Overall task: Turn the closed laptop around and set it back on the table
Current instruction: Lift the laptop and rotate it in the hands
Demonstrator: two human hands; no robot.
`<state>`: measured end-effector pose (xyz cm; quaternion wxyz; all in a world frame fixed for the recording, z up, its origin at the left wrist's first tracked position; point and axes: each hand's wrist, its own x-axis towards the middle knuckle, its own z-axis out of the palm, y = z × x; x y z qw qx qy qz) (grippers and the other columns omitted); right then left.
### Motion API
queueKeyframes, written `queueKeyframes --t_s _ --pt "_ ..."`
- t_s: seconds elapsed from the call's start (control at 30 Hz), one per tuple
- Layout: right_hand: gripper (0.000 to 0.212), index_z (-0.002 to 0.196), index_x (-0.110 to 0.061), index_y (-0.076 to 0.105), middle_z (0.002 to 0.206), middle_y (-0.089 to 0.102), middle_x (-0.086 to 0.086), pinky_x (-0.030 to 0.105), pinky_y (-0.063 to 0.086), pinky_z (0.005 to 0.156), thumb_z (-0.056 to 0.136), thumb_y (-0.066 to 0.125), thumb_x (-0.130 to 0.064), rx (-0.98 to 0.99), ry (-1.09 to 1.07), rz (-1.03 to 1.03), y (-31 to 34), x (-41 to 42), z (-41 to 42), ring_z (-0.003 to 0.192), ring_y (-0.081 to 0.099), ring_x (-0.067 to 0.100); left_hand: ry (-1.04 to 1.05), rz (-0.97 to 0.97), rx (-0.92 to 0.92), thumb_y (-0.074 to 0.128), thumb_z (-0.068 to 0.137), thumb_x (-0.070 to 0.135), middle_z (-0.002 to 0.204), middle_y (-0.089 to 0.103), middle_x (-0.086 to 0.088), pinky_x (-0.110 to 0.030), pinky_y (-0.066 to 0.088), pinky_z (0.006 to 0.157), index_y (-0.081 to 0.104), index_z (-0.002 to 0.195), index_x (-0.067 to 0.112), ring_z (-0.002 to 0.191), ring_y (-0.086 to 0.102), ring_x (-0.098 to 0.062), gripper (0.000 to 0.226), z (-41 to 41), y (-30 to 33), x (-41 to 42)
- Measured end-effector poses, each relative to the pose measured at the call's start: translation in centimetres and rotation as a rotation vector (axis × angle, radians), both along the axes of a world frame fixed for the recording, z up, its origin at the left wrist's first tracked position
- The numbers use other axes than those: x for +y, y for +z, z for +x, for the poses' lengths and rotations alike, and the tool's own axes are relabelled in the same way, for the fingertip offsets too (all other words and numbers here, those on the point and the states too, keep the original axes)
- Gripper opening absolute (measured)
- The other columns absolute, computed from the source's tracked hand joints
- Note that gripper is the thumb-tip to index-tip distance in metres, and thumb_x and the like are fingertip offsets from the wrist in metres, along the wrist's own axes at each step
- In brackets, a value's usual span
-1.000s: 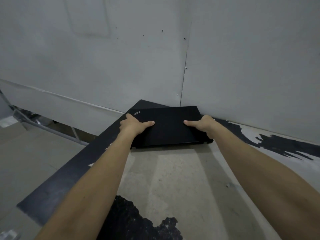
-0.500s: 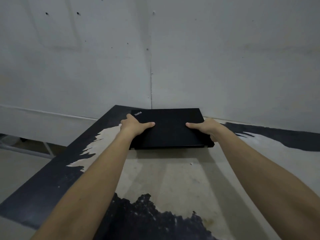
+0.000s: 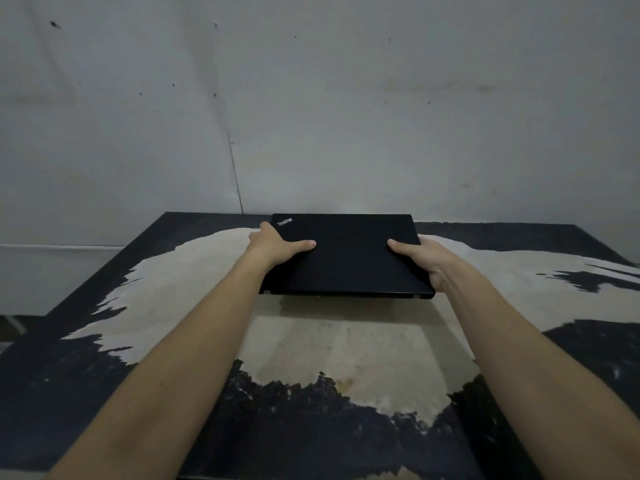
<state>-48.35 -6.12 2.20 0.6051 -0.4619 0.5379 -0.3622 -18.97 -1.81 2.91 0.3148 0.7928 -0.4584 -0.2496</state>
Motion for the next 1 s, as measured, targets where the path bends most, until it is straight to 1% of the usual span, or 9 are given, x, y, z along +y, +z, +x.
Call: queueKeyframes --t_s 0.17,0.33,0.5,0.57,0.67,0.77,0.83,0.9,1.0 --pt "0.036 0.127 -0.011 0.069 0.116 0.078 0.014 0.038 0.064 0.061 0.093 0.078 -0.023 -0.065 -0.053 -0.004 0.1 1.0 -1.6 0.090 0.076 0.029 -0.055 0.001 -0.044 0.084 0.063 0.069 0.147 0.050 -0.015 -0.041 0.047 0.104 0.043 0.145 0.003 0.132 0.051 -0.030 0.113 -1.4 0.7 -0.4" --pt "0.032 0.127 -0.012 0.068 0.110 0.078 0.011 0.041 0.063 0.066 0.096 0.074 -0.021 -0.149 -0.127 -0.012 -0.1 1.6 -2.2 0.090 0.076 0.029 -0.054 -0.025 -0.060 0.075 0.047 0.082 0.139 0.058 -0.011 -0.045 0.052 0.099 0.056 0.135 0.012 0.120 0.060 -0.030 0.114 -1.7 1.2 -0.8" --pt "0.029 0.125 -0.012 0.066 0.105 0.076 0.009 0.037 0.061 0.053 0.097 0.073 -0.019 -0.267 -0.287 -0.017 -0.7 2.6 -1.4 0.085 0.074 0.027 0.076 -0.145 -0.254 0.069 0.073 0.075 0.147 0.046 -0.014 -0.045 0.036 0.110 0.048 0.141 0.012 0.138 0.040 -0.035 0.095 -2.8 1.4 -0.6" --pt "0.032 0.128 -0.010 0.064 0.109 0.076 0.010 0.038 0.061 0.050 0.097 0.073 -0.016 -0.330 -0.366 -0.025 -0.9 2.9 -0.8 0.085 0.074 0.027 0.140 -0.236 -0.266 0.071 0.076 0.070 0.151 0.040 -0.016 -0.046 0.029 0.113 0.040 0.147 0.011 0.142 0.032 -0.036 0.097 -3.5 1.5 -0.6" --pt "0.038 0.131 -0.009 0.061 0.119 0.074 0.012 0.047 0.064 0.060 0.096 0.075 -0.016 -0.410 -0.484 -0.019 -1.2 3.3 0.1 0.093 0.074 0.031 0.185 -0.301 -0.071 0.076 0.076 0.064 0.158 0.032 -0.019 -0.047 0.027 0.116 0.021 0.157 0.009 0.145 0.028 -0.037 0.112 -4.5 1.2 -0.6" --pt "0.035 0.127 -0.011 0.059 0.116 0.072 0.008 0.038 0.061 0.052 0.096 0.075 -0.015 -0.461 -0.587 -0.035 -1.2 3.9 1.1 0.089 0.073 0.027 0.140 -0.302 0.392 0.080 0.073 0.060 0.150 0.044 -0.007 -0.046 0.038 0.115 0.017 0.155 0.009 0.137 0.044 -0.026 0.115 -5.8 -0.2 -1.3" --pt "0.041 0.129 -0.011 0.057 0.118 0.070 0.008 0.034 0.060 0.048 0.094 0.076 -0.017 -0.470 -0.651 -0.042 -1.4 4.1 1.7 0.092 0.073 0.028 0.097 -0.278 0.615 0.079 0.072 0.059 0.143 0.056 -0.003 -0.044 0.044 0.110 0.033 0.150 0.008 0.130 0.055 -0.023 0.104 -7.2 -0.8 -1.5" --pt "0.045 0.132 -0.010 0.054 0.121 0.069 0.009 0.042 0.064 0.062 0.094 0.076 -0.019 -0.464 -0.690 -0.044 -1.6 4.5 2.2 0.099 0.072 0.031 0.056 -0.276 0.756 0.076 0.077 0.057 0.135 0.067 -0.008 -0.043 0.053 0.103 0.053 0.137 0.010 0.122 0.065 -0.027 0.079 -8.5 -1.2 -1.8" --pt "0.047 0.133 -0.012 0.052 0.121 0.068 0.008 0.058 0.062 0.083 0.094 0.076 -0.020 -0.478 -0.719 -0.044 -1.8 5.2 3.1 0.101 0.071 0.031 0.016 -0.303 0.975 0.074 0.085 0.047 0.120 0.073 -0.001 -0.043 0.058 0.096 0.059 0.127 0.017 0.107 0.072 -0.023 0.054 -10.2 -1.2 -2.2"
